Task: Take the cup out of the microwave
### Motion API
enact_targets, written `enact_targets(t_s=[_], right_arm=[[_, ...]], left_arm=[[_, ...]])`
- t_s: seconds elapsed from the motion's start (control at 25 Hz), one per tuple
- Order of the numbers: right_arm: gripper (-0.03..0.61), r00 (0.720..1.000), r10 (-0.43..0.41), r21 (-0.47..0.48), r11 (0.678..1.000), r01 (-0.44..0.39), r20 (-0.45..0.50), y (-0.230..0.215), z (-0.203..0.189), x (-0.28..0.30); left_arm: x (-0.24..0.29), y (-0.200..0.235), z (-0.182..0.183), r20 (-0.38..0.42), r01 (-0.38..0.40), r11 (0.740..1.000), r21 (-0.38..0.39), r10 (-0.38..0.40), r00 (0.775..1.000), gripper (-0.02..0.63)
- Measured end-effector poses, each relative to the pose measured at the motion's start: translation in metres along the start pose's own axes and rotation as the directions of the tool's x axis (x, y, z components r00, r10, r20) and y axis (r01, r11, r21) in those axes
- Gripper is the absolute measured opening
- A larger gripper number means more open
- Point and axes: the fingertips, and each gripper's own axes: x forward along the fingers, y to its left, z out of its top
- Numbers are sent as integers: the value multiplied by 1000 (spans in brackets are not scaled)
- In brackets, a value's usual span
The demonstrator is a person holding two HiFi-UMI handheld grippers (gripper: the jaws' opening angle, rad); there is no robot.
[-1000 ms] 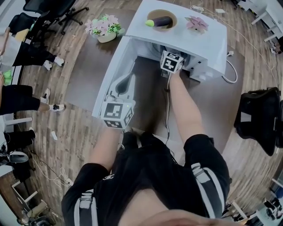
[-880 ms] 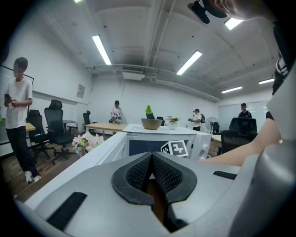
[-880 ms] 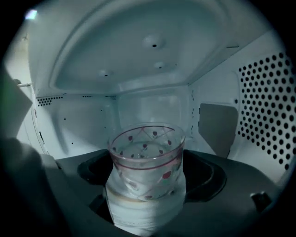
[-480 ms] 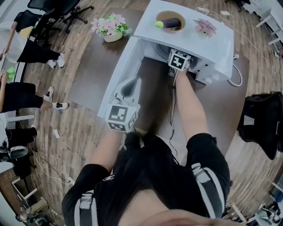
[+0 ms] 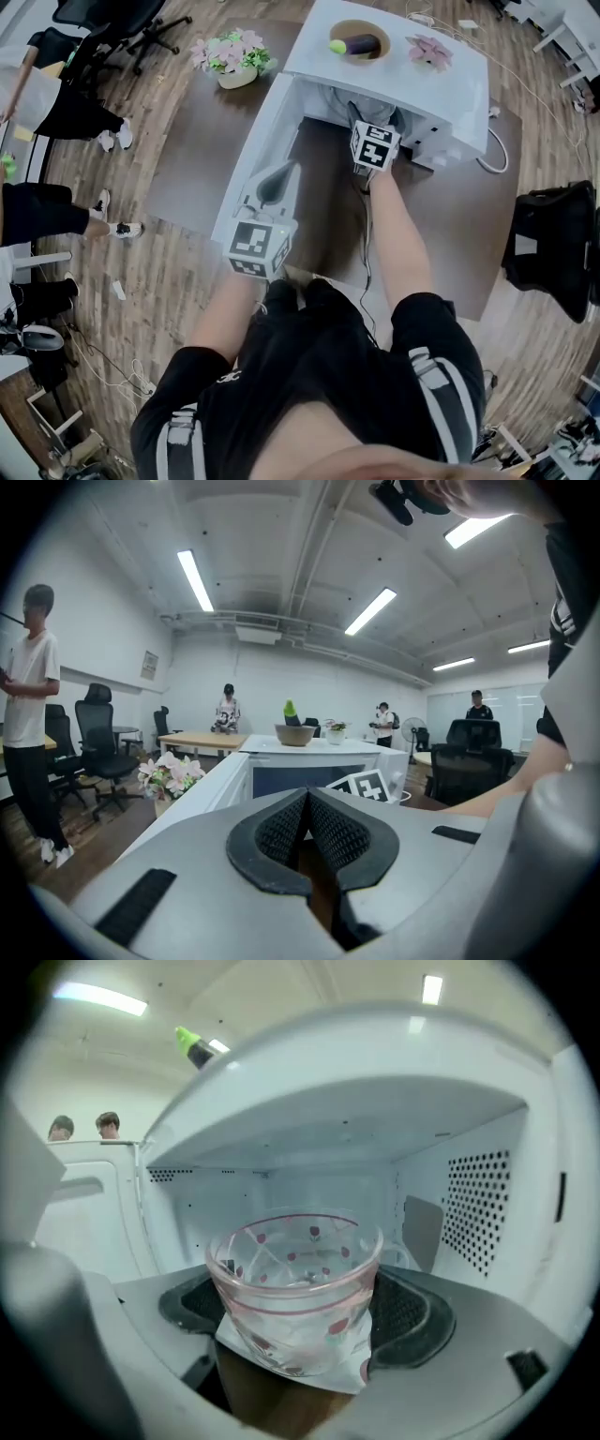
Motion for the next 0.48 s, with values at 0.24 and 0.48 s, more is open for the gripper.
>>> enact_targets(t_s=[0.24, 0.48], right_arm=[[459, 998, 50, 21, 999, -50, 34, 20, -2, -70], [459, 994, 52, 66, 996, -58, 99, 33, 14, -149]], left_arm=[[-13, -14, 19, 36, 56, 998, 15, -57, 998, 2], [-30, -28, 35, 73, 125, 992, 27, -127, 989, 2]])
